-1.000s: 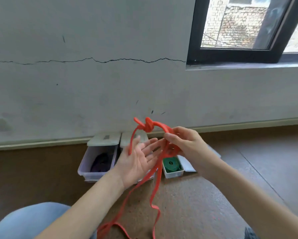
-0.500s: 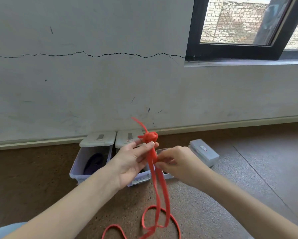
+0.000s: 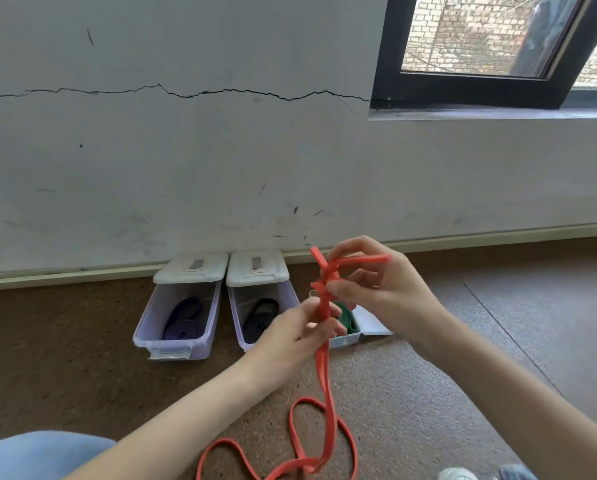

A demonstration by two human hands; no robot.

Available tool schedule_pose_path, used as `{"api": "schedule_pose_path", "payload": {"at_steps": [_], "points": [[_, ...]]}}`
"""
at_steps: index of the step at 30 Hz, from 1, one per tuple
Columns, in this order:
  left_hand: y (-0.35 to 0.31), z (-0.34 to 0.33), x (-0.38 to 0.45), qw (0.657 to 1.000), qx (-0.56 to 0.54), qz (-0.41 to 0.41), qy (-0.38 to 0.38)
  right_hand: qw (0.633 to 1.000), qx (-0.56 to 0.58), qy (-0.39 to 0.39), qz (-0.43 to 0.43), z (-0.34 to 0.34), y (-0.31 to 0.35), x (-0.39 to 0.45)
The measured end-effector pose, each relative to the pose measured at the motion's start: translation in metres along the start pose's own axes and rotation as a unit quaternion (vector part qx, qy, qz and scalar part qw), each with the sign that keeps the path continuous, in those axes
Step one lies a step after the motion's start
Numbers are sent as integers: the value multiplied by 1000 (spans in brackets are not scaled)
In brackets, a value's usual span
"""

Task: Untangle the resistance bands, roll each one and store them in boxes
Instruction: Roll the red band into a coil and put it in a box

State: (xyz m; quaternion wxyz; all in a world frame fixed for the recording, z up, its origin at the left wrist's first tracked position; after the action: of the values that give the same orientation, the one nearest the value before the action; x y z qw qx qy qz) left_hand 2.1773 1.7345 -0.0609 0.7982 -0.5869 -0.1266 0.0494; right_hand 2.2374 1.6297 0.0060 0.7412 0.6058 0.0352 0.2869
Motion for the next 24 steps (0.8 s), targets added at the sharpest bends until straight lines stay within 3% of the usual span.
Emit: {"api": "schedule_pose_path", "payload": {"at_steps": [4,7,8,10,11,13,15,16,21,24], "points": [[-13,14,5,998,35,-37,-42,998,47,-11,-46,11,3,3],[-38,56,19,980,78,-109,-146,992,52,-42,-108,31,-3,10],[-42,66,23,972,123,-121,-157,994,27,-57,-88,35,0,10],[-39,61,25,957,254,-105,-91,996,-71,-52,12,33,11,9],[-33,51,23,943,315,-98,-39,985,-152,-17,75,24,14,6],[-23,26,14,913,387,-119,43,925,-334,76,167,2,7,-3],[-21,14,7,912,379,-145,65,855,-466,123,190,-10,-8,-8],[-22,13,5,918,363,-146,63,839,-496,122,186,-10,-12,-9],[-5,12,-2,939,322,-115,27,905,-385,52,175,1,4,-3],[13,6,-6,952,296,-68,33,917,-352,-6,189,6,12,-3]]}}
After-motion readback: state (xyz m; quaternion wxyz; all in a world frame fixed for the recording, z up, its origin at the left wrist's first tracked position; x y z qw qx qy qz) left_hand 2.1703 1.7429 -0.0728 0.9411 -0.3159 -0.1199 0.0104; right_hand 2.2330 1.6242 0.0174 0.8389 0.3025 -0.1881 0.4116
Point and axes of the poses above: each hand's wrist, its own x-axis towards the middle knuckle, its own z-axis out of the back of the hand, y = z × x, the point moved 5 cm from there along x, towards the middle knuckle, and after that the axes turned 11 degrees about -y, right-handed, at the moved point
